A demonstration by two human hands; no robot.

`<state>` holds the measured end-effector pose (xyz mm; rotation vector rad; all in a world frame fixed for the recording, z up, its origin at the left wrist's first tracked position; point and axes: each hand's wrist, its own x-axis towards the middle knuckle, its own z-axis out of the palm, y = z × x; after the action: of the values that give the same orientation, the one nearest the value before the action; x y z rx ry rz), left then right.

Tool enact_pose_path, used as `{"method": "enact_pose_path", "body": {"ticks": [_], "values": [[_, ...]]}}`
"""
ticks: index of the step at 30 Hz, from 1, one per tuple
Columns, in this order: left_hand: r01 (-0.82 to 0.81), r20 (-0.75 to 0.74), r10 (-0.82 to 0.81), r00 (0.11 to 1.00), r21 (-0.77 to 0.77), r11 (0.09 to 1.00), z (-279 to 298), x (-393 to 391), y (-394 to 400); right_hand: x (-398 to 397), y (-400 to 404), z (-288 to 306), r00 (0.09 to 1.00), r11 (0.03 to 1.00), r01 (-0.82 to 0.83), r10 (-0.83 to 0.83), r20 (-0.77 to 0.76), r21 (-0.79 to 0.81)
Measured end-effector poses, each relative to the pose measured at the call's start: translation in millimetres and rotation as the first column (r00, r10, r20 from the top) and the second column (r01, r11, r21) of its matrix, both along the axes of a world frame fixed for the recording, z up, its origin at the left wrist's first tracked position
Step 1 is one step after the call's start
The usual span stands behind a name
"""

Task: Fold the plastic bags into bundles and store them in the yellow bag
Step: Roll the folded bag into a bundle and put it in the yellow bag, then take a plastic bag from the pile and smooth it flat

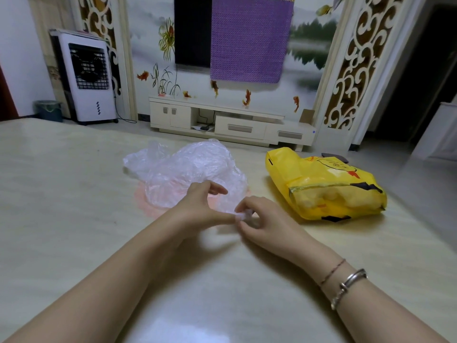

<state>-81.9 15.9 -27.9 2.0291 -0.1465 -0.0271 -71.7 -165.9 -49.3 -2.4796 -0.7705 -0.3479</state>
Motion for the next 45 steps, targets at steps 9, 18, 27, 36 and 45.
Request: {"method": "enact_pose_path", "body": {"ticks": [9,18,27,36,45], "values": [[0.058,-0.038,-0.061,0.997,-0.059,0.997,-8.4,7.3,1.1,-2.7,-6.7,16.5,0.932,0.927,0.113,0.026,-0.361,0.359],[-0.03,-0.229,0.003,0.973,-0.116,0.993,-13.0,13.5,-2.5,21.0,1.7,-3.7,0.943,0.918,0.266,-0.184,-0.277,0.294],[-0.093,-0.193,0.067,0.979,-0.13,0.987,-13.5,11.8,-7.3,14.1,0.6,3.6,0.947,0.932,0.246,-0.173,-0.271,0.266],[0.013,-0.245,-0.067,0.967,-0.219,0.976,12.7,-0.2,-38.3,-3.0,-57.5,52.6,0.784,0.89,0.22,0.082,-0.616,0.399],[0.006,0.048,-0.001,0.999,-0.091,0.996,3.2,23.8,-109.7,2.1,-130.6,50.6,0.741,0.755,0.491,-0.099,-0.665,0.435]]}}
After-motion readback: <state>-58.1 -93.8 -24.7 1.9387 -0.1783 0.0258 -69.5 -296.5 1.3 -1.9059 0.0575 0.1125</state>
